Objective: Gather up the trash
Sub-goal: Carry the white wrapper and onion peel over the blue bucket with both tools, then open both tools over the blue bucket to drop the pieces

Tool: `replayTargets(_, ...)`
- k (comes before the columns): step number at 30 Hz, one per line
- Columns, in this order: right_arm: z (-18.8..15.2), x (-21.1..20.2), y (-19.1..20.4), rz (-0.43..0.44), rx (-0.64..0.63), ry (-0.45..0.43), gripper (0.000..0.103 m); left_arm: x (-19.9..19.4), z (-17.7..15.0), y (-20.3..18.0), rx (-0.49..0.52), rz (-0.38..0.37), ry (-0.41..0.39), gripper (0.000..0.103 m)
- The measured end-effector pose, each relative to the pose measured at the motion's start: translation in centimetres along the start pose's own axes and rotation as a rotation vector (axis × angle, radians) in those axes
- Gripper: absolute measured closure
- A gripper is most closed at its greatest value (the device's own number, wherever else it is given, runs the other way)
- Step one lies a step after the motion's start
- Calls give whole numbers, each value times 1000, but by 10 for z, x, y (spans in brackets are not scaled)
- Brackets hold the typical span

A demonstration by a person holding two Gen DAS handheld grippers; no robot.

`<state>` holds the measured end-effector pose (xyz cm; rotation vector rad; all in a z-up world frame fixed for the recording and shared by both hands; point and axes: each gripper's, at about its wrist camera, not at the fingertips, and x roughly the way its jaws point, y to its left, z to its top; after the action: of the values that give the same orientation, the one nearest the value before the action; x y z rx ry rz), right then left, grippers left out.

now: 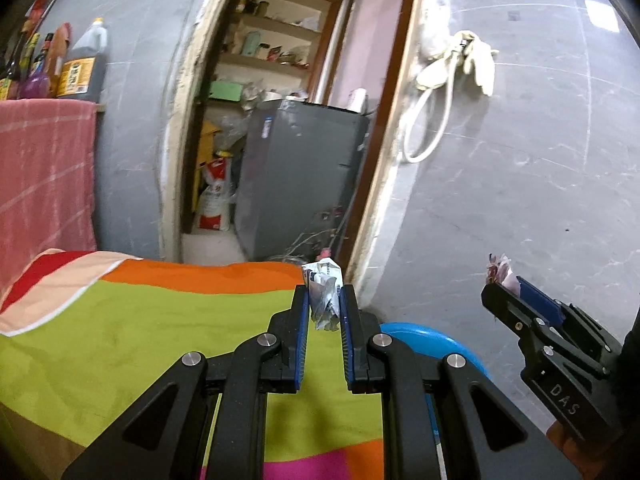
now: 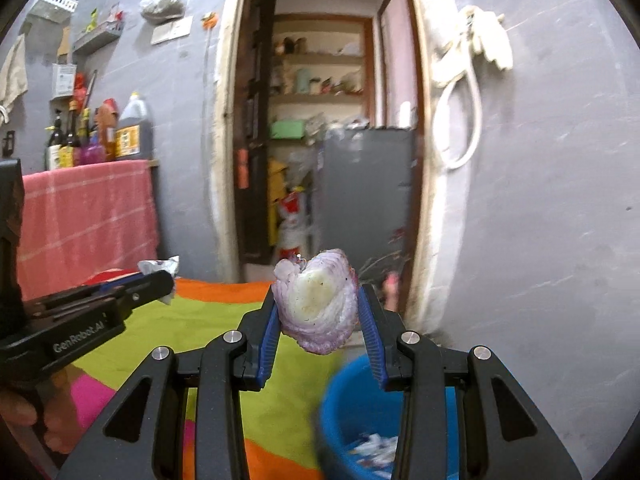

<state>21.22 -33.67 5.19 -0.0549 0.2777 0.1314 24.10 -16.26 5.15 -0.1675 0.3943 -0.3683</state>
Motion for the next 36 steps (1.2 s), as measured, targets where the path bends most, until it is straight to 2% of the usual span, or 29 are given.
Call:
replayTargets(6, -16, -17, -28, -137, -15, -90, 68, 14, -8, -29, 10, -44, 3, 91)
replayTargets(12, -31, -15, -47, -193, -4, -97, 68, 34, -15, -54, 40, -78, 11, 91)
replayTargets(22, -45, -4, -71, -214, 27, -65, 67, 65, -26, -70, 55, -106, 51, 91)
replayTargets(36, -54, 18, -86, -195, 70, 1, 66, 97, -35, -76, 54, -130, 140, 91)
